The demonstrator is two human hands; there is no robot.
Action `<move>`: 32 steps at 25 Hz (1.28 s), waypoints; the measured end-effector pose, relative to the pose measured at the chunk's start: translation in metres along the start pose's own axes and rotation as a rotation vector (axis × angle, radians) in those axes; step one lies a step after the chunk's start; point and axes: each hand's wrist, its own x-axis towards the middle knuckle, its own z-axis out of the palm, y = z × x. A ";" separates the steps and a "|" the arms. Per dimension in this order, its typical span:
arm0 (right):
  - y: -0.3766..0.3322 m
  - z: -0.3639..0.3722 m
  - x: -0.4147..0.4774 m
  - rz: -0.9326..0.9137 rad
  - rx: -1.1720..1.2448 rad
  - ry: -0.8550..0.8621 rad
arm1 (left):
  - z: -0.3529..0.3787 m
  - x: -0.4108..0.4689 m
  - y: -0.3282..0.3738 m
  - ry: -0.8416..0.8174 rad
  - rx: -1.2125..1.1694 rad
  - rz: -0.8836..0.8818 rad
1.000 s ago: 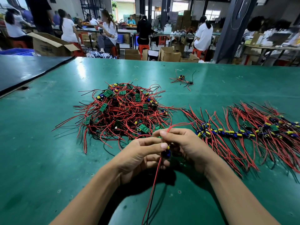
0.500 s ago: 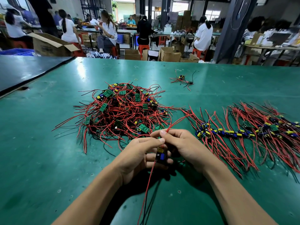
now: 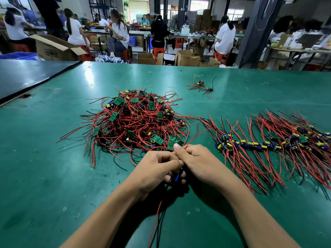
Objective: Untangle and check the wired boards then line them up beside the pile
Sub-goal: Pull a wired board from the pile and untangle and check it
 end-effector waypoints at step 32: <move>0.027 -0.018 0.013 -0.038 0.344 0.211 | 0.002 -0.004 0.007 -0.058 -0.117 -0.043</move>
